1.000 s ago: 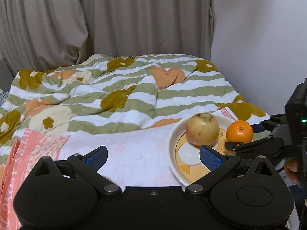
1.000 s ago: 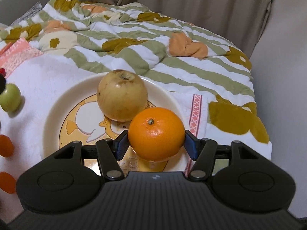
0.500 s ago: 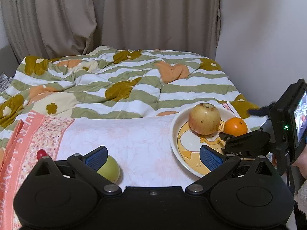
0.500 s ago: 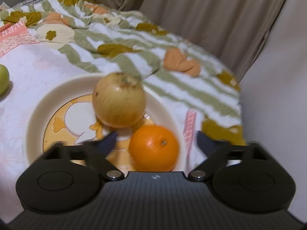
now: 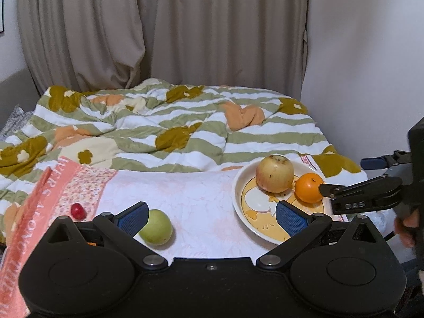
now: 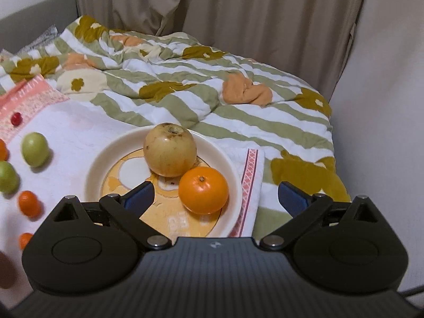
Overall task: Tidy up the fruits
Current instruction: 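Open both tools and withdraw them from the bowl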
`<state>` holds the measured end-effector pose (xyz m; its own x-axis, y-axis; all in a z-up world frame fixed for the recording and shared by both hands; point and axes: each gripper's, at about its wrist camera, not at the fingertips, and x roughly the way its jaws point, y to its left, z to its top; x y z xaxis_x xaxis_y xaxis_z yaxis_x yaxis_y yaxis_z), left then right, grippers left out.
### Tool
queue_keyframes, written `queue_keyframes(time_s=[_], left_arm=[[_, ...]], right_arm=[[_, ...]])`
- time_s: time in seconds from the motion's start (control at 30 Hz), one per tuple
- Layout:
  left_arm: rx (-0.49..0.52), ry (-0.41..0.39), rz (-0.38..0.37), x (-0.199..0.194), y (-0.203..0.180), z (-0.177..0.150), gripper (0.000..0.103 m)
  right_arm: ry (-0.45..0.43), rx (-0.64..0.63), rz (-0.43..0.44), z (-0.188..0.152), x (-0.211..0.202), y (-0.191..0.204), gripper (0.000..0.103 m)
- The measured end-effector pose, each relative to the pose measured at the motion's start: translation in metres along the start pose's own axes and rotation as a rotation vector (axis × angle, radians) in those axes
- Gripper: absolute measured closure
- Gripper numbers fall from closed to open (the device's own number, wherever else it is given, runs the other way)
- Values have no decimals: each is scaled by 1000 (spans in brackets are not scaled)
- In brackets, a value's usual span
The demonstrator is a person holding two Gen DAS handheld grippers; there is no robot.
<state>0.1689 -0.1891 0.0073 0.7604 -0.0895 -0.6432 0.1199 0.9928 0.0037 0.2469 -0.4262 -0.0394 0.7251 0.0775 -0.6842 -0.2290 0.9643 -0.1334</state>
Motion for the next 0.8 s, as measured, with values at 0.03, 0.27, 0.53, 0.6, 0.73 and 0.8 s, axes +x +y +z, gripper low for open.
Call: queue_keyframes(time_s=[0.03,0.27,0.53,0.6,0.73,0.8], left_arm=[[1,-4,6,-5,-1,0,0],[2,-62,51,-49,4,-7,0],[-1,-113,51,-91,43,-28,0],[-3,-113,44,-98,57,-36,0],[18,-116,26,-111,82,-52,0],[22,-111,13,-114,96,-60,0]], right_arm=[[-1,13,6,0,-8,-2,0],[-24,83,29,-3,-64,-6,0],[-54,151,5,-17,-129,21,0],[-58,176,-5,-22,-142,31,0],[-66,240,-33,-33,-166,55,0],[-65,265,-51,-37,-175,68,0]])
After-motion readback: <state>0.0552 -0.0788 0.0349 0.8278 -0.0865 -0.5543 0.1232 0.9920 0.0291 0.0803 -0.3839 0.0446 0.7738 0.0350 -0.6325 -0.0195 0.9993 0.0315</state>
